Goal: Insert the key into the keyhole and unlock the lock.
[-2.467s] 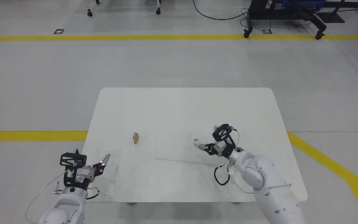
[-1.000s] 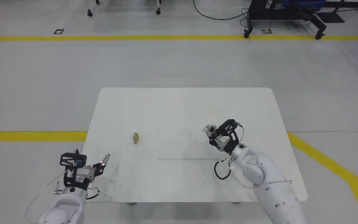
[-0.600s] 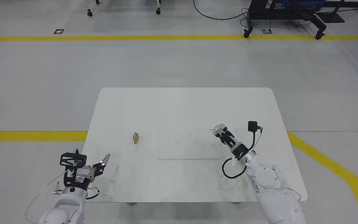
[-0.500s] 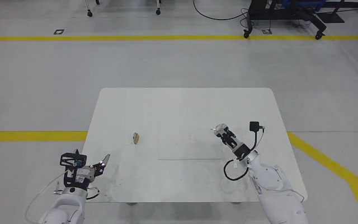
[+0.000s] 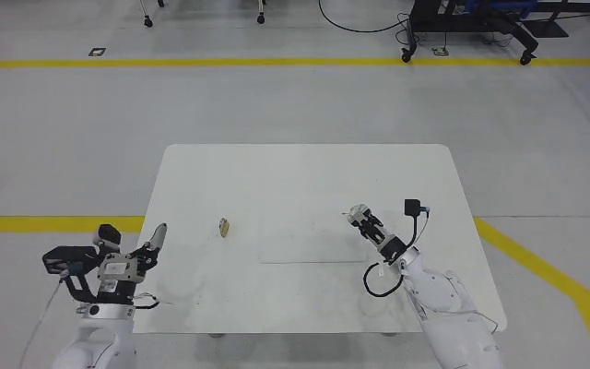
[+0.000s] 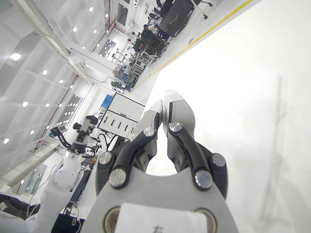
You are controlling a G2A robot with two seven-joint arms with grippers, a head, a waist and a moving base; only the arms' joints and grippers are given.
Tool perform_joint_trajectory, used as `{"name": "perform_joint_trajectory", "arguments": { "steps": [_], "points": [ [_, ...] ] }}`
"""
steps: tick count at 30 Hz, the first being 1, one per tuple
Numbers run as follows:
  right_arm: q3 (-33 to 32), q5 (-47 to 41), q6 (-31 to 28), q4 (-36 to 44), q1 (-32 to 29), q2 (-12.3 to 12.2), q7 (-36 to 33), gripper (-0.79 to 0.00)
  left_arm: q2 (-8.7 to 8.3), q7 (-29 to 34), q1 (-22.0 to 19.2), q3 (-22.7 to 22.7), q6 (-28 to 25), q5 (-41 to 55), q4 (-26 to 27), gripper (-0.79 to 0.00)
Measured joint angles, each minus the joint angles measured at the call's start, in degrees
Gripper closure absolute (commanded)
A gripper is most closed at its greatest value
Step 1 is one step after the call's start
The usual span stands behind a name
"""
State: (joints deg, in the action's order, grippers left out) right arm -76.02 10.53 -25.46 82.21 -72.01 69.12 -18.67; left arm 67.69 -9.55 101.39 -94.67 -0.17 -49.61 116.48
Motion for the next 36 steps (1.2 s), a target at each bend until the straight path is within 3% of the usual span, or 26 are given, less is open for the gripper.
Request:
{"name": "perform_joint_trajectory", "arguments": {
  "steps": [2, 5, 10, 20, 24, 31, 36],
  "points": [
    [1.45, -1.85, 0.04, 0.51, 0.54, 0.28, -0.65, 0.000, 0.27, 0.61, -0.16, 0.31, -2.28, 9.69, 0.03, -0.785],
    [3.62, -3.23, 0.49, 0.16, 1.90, 0.73, -1.64, 0.000, 0.42, 3.36, -2.88, 2.88, -3.34, 15.63, -1.65, -0.785],
    [6.51, -2.41, 0.88, 0.00, 3.97, 1.25, -2.86, 0.000, 0.65, 7.30, -10.67, 10.48, -3.34, 4.42, -2.92, -0.785],
    [6.50, -2.42, 0.88, 0.03, 4.00, 1.25, -2.88, 0.000, 0.77, 7.16, -9.87, 9.66, -3.27, 7.29, -2.67, -0.785],
    [7.16, -3.17, 1.27, 0.83, 3.51, 1.41, -2.82, 0.000, 1.03, 12.95, -12.01, 8.70, -1.64, 17.86, -4.41, -0.785],
    [10.04, -11.96, 1.83, -1.35, 5.75, 2.57, -3.60, 0.000, 2.43, 29.42, -21.56, 12.42, 7.50, 53.05, -12.60, -0.785],
    [11.23, -18.95, 3.98, -3.23, 7.32, 3.13, -7.17, 0.000, 3.20, 36.50, -24.08, 16.54, 8.02, 64.25, -15.24, -0.785]
  ]
}}
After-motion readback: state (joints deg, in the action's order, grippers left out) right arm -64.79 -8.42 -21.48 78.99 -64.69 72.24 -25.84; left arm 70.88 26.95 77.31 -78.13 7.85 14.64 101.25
